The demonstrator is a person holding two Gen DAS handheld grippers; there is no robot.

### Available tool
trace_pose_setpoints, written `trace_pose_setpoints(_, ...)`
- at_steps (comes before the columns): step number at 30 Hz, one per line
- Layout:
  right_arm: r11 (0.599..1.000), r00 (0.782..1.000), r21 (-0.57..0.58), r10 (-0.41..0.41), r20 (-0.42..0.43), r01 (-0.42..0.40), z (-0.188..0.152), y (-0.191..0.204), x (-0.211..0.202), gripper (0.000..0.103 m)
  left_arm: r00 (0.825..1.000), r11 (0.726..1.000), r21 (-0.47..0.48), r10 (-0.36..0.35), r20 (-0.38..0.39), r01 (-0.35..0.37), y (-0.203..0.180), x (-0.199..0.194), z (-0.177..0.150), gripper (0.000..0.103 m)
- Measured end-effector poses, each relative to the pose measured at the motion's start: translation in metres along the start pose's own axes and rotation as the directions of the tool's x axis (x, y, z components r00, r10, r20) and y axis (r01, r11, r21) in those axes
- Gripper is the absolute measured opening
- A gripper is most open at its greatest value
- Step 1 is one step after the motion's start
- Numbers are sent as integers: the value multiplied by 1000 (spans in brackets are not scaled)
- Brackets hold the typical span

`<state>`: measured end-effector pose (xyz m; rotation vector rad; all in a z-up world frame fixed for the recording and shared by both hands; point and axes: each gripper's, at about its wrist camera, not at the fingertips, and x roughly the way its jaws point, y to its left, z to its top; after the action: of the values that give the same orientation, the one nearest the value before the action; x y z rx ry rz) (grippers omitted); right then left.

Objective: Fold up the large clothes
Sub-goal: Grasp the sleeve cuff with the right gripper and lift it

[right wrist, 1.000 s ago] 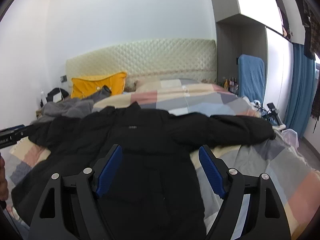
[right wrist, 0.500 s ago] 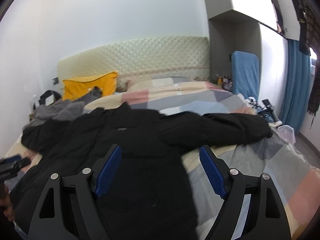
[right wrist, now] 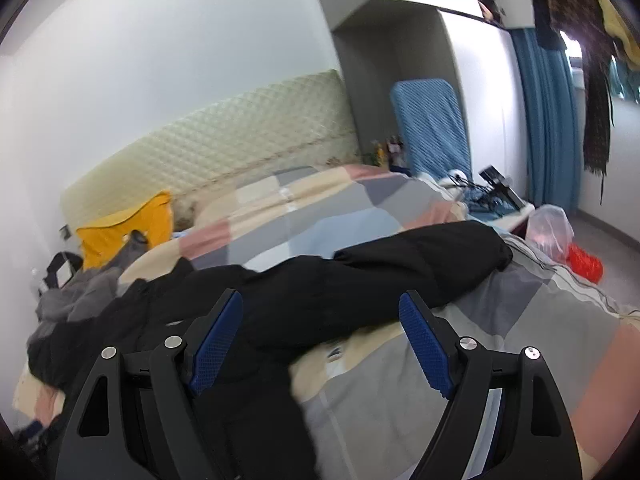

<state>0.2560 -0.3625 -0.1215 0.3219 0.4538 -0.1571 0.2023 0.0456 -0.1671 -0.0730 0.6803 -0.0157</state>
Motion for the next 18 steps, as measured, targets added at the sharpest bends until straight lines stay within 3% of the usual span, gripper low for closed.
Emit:
trace_pose_setpoints(5,995,1000,102,3,-21,-1,3,-48,35,80,1000,1000,-7,8,-14,-8,-1,6,-5,77)
trace_pose_setpoints(12,975,994,208,-55,-96,74,-19,-118,82,80,1000,1000,12,23,4,-23,-4,6,-8,77)
trace_pose_setpoints(15,954,992,294,-20,-122,55,-26,-145,98,80,1000,999,20,25,4,-25,-5,9,-10,77)
trace_pose_setpoints(18,963,989,266,2,-148,38,-16,-157,117,80,999,999,29,40,0,-40,-6,12,-10,77)
